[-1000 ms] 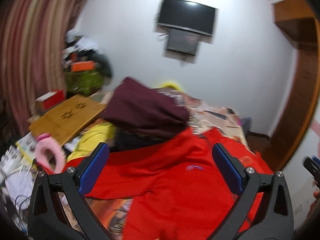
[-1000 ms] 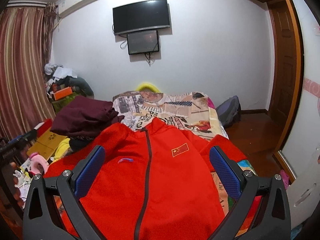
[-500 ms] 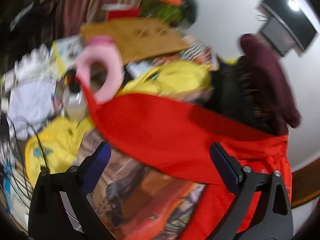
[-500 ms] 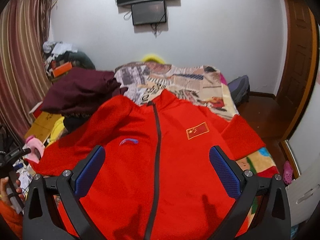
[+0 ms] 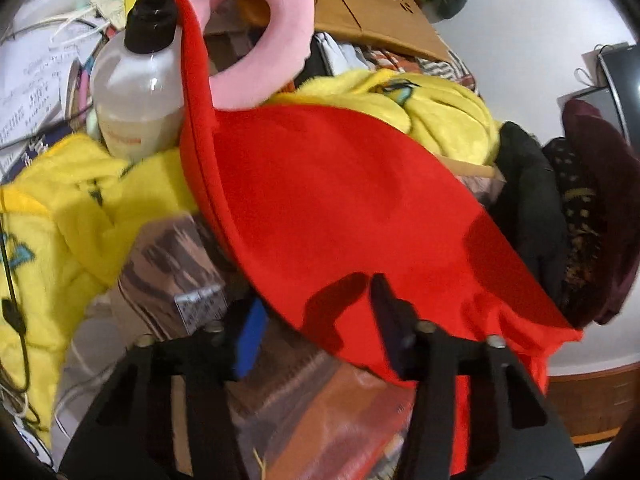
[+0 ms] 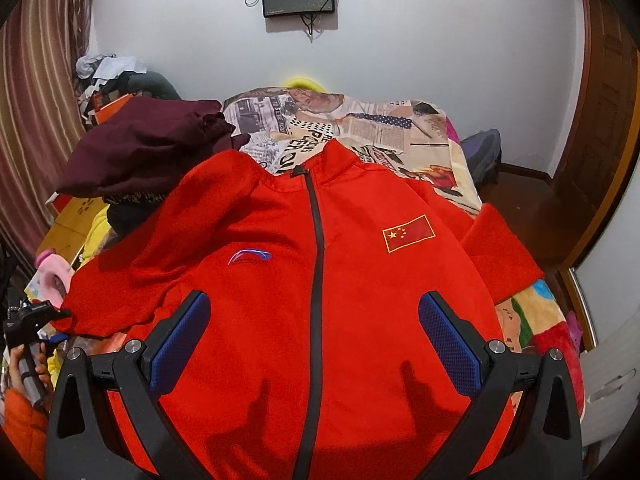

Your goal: Fold large clothes

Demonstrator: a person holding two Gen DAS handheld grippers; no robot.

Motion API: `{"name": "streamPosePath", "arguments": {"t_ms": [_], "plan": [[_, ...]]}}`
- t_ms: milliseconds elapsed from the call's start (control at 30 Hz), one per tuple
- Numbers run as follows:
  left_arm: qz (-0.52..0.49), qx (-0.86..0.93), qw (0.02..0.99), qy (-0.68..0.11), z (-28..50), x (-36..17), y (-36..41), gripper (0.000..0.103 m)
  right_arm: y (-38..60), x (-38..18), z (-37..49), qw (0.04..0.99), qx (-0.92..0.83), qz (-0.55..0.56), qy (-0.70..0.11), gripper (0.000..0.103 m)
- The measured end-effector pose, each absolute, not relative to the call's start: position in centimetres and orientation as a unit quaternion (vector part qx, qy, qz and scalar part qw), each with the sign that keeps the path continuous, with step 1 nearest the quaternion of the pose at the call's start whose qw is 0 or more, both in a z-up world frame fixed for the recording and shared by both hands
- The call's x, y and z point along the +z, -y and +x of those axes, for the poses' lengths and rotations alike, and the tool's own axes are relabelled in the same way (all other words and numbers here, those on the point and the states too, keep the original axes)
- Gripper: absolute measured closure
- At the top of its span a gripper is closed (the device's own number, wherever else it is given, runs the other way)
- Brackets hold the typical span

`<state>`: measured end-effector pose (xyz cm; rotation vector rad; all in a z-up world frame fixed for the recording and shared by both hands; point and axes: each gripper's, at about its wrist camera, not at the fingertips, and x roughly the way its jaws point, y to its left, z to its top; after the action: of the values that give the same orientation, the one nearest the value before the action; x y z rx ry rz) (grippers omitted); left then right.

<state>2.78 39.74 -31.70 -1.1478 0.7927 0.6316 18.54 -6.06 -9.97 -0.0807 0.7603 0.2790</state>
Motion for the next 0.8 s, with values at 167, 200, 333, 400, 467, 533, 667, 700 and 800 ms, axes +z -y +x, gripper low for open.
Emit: {"name": "streamPosePath", "arguments": {"t_ms": [167,200,333,400,467,533,667,700,800], "plan": [[-0.406,0.348,0.754,-0.382,5.1,-30.0,-38.7,0.096,6.2,-10.1,18.9,0.918,0.129,-0.04,-0.372,0.0],[-0.377,0.359,0.762,-0.385,5.7,-29.2,-38.1,0.097,6.1,-10.1,19.0,0.918,0.128,-0.04,-0.372,0.0],[-0.325,0.363,0.794,-0.363,7.0,-25.7,-36.6,0.099,6.7,-10.1,19.4,0.919,0.123,-0.037,-0.373,0.0],[-0.315,0.348,0.815,-0.341,7.5,-23.2,-35.8,0.1,6.9,-10.1,19.4,0.92,0.121,-0.033,-0.371,0.0],[-0.292,0.332,0.84,-0.315,8.2,-20.1,-34.6,0.1,7.1,-10.1,19.5,0.92,0.121,-0.028,-0.371,0.0],[-0.267,0.316,0.863,-0.29,8.6,-17.1,-33.2,0.101,7.5,-10.0,19.5,0.921,0.122,-0.022,-0.368,0.0],[-0.215,0.267,0.909,-0.239,9.9,-11.4,-28.8,0.101,8.0,-10.0,19.4,0.923,0.122,-0.02,-0.363,0.0],[-0.205,0.255,0.917,-0.229,10.1,-10.4,-27.8,0.101,8.1,-10.0,19.5,0.924,0.122,-0.02,-0.362,0.0],[-0.174,0.208,0.941,-0.204,11.6,-7.4,-24.6,0.101,8.8,-9.9,19.6,0.925,0.121,-0.018,-0.359,0.0]]}}
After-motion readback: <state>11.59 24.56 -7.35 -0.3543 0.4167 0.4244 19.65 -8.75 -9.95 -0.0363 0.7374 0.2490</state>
